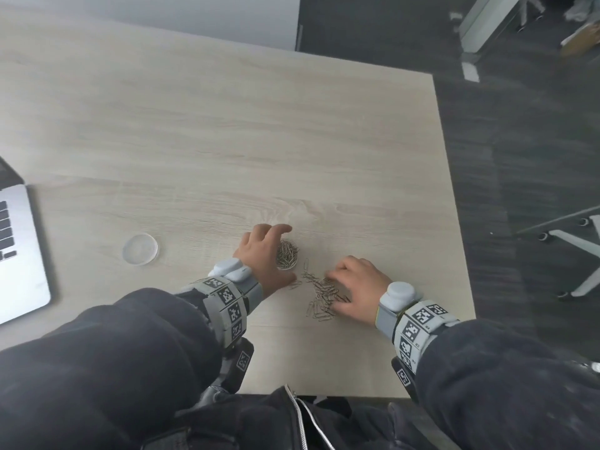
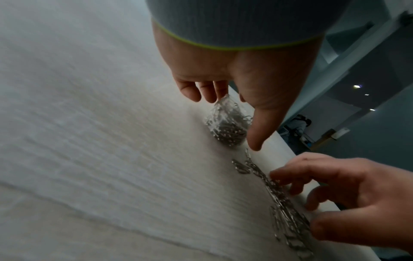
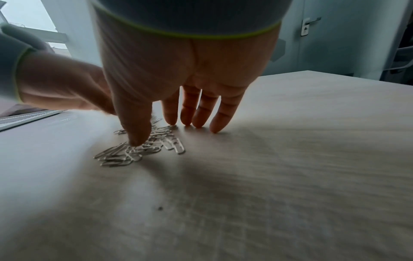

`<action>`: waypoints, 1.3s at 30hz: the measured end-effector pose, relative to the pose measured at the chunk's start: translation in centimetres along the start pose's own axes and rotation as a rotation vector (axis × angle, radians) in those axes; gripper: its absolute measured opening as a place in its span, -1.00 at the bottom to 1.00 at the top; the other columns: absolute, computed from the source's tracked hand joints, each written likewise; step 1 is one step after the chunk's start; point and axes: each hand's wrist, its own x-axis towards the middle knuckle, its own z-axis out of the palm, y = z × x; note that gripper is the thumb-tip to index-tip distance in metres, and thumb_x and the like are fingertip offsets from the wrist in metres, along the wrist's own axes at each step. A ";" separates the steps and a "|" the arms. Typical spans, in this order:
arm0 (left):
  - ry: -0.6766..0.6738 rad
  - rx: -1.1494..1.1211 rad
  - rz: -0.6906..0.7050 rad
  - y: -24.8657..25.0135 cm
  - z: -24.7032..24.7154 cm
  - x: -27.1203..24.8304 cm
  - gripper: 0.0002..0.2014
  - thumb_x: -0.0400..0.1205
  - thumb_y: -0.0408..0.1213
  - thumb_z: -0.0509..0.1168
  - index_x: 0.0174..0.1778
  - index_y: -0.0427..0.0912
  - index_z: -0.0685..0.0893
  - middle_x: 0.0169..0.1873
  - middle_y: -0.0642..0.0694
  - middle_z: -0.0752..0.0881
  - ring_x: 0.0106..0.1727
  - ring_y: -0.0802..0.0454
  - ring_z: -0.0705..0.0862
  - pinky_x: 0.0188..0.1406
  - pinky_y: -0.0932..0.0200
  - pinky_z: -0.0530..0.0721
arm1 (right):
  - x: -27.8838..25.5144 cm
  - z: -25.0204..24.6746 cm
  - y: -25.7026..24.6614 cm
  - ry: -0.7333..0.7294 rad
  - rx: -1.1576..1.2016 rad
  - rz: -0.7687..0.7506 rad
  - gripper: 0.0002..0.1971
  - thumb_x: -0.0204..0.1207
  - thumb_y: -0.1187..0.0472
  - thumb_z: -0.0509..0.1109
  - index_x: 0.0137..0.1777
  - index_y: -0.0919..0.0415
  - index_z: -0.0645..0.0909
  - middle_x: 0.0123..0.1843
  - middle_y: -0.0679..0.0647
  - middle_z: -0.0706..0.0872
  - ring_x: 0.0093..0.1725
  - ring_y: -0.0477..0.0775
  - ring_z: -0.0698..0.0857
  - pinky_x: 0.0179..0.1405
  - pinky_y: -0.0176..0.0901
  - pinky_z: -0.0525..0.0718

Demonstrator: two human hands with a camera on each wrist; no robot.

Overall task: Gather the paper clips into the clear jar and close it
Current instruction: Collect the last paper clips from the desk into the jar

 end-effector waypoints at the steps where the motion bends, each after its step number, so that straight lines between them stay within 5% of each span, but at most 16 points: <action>1: 0.031 0.013 0.028 0.3 -0.3 -0.2 -0.24 0.29 -0.01 0.54 0.39 0.19 0.37 0.31 0.03 0.44 0.20 -0.01 0.43 0.14 0.05 0.55 | 0.0 0.2 -0.2 -0.010 0.011 -0.009 -0.37 0.33 -0.15 0.48 0.42 -0.07 0.47 0.28 -0.05 0.48 0.29 0.06 0.42 0.25 -0.08 0.50; 3: 0.033 0.028 0.106 0.8 -0.9 -0.4 -0.40 0.35 -0.04 0.53 0.28 0.13 0.46 0.26 0.05 0.45 0.19 0.04 0.43 0.12 0.10 0.55 | 0.0 0.6 -0.6 -0.018 0.015 -0.026 -0.34 0.31 -0.16 0.50 0.43 -0.06 0.47 0.28 -0.03 0.47 0.29 0.06 0.42 0.25 -0.08 0.50; 9: -0.284 0.058 0.304 3.4 -1.4 -0.8 -0.73 0.55 -0.17 0.38 0.18 0.04 0.69 0.11 0.09 0.66 -0.09 0.15 0.63 0.05 0.08 0.69 | 0.4 1.1 -1.1 0.012 0.009 0.002 -0.56 0.43 -0.10 0.45 0.27 0.00 0.55 0.23 -0.01 0.52 0.22 0.08 0.54 0.11 -0.04 0.57; 12: -0.382 0.164 0.290 4.4 -0.6 -0.9 -0.60 0.58 -0.16 0.33 0.37 0.03 0.61 0.32 0.03 0.63 0.16 0.02 0.68 0.19 0.01 0.66 | 0.2 0.8 -0.9 0.053 0.043 0.036 -0.63 0.46 -0.08 0.41 0.23 0.03 0.58 0.19 0.00 0.55 0.15 0.10 0.60 0.06 -0.07 0.56; 15: -0.429 0.298 0.280 5.0 0.3 -1.0 -0.50 0.58 -0.14 0.33 0.48 0.01 0.52 0.55 0.03 0.46 0.44 -0.06 0.56 0.33 -0.01 0.58 | -0.3 0.8 -0.2 0.048 0.099 0.064 -0.46 0.37 -0.19 0.48 0.31 0.00 0.54 0.20 -0.03 0.51 0.12 0.04 0.58 0.07 -0.13 0.55; 18: -0.460 0.348 0.223 5.3 1.4 -1.1 -0.50 0.56 -0.11 0.36 0.45 0.01 0.52 0.63 0.00 0.33 0.49 -0.13 0.52 0.33 -0.08 0.60 | -0.9 1.1 0.2 0.029 0.072 0.060 -0.34 0.29 -0.20 0.53 0.37 -0.01 0.48 0.23 0.00 0.45 0.15 0.07 0.53 0.11 -0.12 0.52; 24: -0.440 0.373 0.179 5.0 3.1 -0.7 -0.41 0.42 -0.10 0.46 0.38 0.08 0.48 0.33 0.02 0.49 0.34 -0.12 0.50 0.14 -0.19 0.67 | -0.6 1.7 -0.7 0.070 0.052 0.041 -0.50 0.41 -0.08 0.43 0.32 0.05 0.50 0.25 0.03 0.48 0.19 0.16 0.53 0.14 0.01 0.58; 29: -0.393 0.396 0.234 4.7 3.7 -0.3 -0.61 0.47 -0.22 0.46 0.23 0.02 0.61 0.16 -0.03 0.51 0.17 -0.12 0.57 0.04 -0.15 0.71 | -0.4 1.8 -1.1 0.115 0.074 0.038 -0.72 0.50 0.00 0.37 0.15 0.09 0.63 0.12 0.05 0.58 0.09 0.17 0.61 -0.01 -0.01 0.60; 34: -0.392 0.409 0.284 4.6 3.8 0.0 -0.80 0.59 -0.26 0.29 0.07 0.03 0.73 0.04 -0.02 0.60 -0.01 -0.15 0.70 -0.12 -0.06 0.73 | -0.8 2.0 -1.5 0.086 0.074 0.063 -0.79 0.56 0.01 0.32 0.09 0.07 0.64 0.06 0.05 0.62 0.05 0.17 0.63 -0.04 -0.05 0.58; 39: -0.437 0.451 0.290 5.1 3.6 0.3 -0.74 0.65 -0.24 0.19 0.05 0.00 0.79 0.01 -0.07 0.65 0.01 -0.16 0.71 -0.09 0.03 0.68 | -0.4 1.8 -2.2 0.085 0.096 0.114 -0.85 0.53 0.12 0.29 0.00 0.09 0.65 0.04 0.09 0.65 0.04 0.21 0.64 -0.15 -0.16 0.46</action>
